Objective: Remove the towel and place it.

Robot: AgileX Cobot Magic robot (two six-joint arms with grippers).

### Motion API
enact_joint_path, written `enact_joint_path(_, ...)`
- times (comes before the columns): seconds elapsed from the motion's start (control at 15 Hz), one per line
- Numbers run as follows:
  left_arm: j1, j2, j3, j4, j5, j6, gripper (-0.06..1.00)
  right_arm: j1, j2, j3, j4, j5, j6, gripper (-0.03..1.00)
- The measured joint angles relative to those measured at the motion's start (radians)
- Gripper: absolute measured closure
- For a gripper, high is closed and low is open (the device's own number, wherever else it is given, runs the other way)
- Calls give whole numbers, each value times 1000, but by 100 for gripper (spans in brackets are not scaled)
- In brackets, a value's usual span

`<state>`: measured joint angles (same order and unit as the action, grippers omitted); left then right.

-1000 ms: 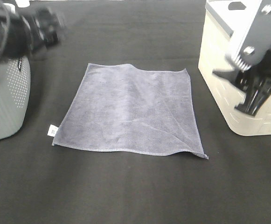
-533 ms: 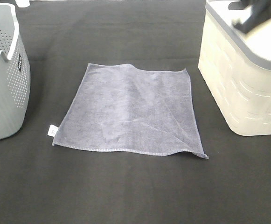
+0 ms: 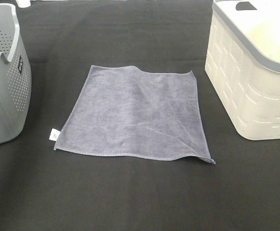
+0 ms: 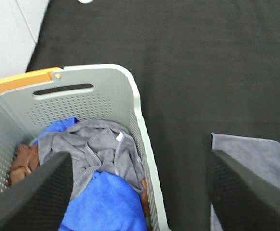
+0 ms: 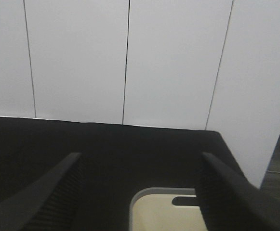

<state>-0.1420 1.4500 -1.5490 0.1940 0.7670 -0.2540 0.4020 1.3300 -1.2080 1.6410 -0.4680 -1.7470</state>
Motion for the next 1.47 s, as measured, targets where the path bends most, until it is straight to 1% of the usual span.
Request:
enact_joint_path(0.07, 30, 0, -21, -58, 39, 32, 23, 0, 33, -59, 55, -20, -110, 31)
enact_joint_path(0.13, 55, 0, -40, -90, 78, 48, 23, 0, 52, -103, 81, -32, -166, 31)
enact_joint_path(0.33, 97, 0, -56, -95, 161, 62, 23, 0, 55, -159, 94, -89, -198, 31)
enact_joint_path(0.4, 100, 0, -56, -92, 177, 68, 23, 0, 54, -163, 94, -92, -179, 32)
enact_joint_path(0.47, 100, 0, -56, -95, 184, 77, 23, 0, 54, -163, 98, -49, -145, 32)
enact_joint_path(0.53, 100, 0, -56, -100, 184, 84, 23, 0, 54, -163, 107, 57, -128, 32)
enact_joint_path(0.6, 100, 0, -56, -100, 186, 87, 23, 0, 54, -163, 108, 207, -116, 32)
enact_joint_path(0.67, 100, 0, -56, -100, 195, 99, 23, 0, 54, -163, 108, 388, -95, 32)
enact_joint_path(0.73, 100, 0, -56, -100, 214, 117, 23, 0, 54, -163, 108, 548, -39, 32)
enact_joint_path(0.8, 100, 0, -56, -100, 233, 132, 23, 1, 54, -163, 63, 644, 61, 33)
enact_joint_path(0.87, 100, 0, -56, -100, 249, 138, 23, 1, 53, -163, -70, 696, 190, 35)
enact_joint_path(0.93, 100, 0, -56, -100, 257, 139, 23, 1, 51, -163, -270, 737, 362, 37)
enact_joint_path(1.0, 100, 0, -56, -101, 259, 139, 23, 1, 51, -163, -543, 774, 600, 38)
enact_joint_path(1.07, 100, 0, -56, -103, 264, 139, 23, 1, 56, -179, -958, 851, 979, 38)
enact_joint_path(1.13, 100, 0, -56, -103, 274, 138, 23, 1, 66, -208, -1250, 921, 1218, 38)
enact_joint_path(1.2, 100, 0, -56, -104, 297, 138, 23, 1, 80, -246, -1483, 1025, 1441, 38)
enact_joint_path(1.27, 100, 0, -56, -112, 330, 138, 23, 1, 93, -296, -1661, 1150, 1607, 38)
enact_joint_path(1.33, 100, 0, -57, -116, 364, 136, 23, 1, 106, -348, -1790, 1273, 1717, 38)
enact_joint_path(1.4, 100, 0, -57, -117, 400, 124, 23, 0, 113, -396, -1861, 1376, 1775, 38)
enact_joint_path(1.47, 100, -1, -57, -118, 430, 110, 23, 0, 114, -432, -1898, 1462, 1793, 38)
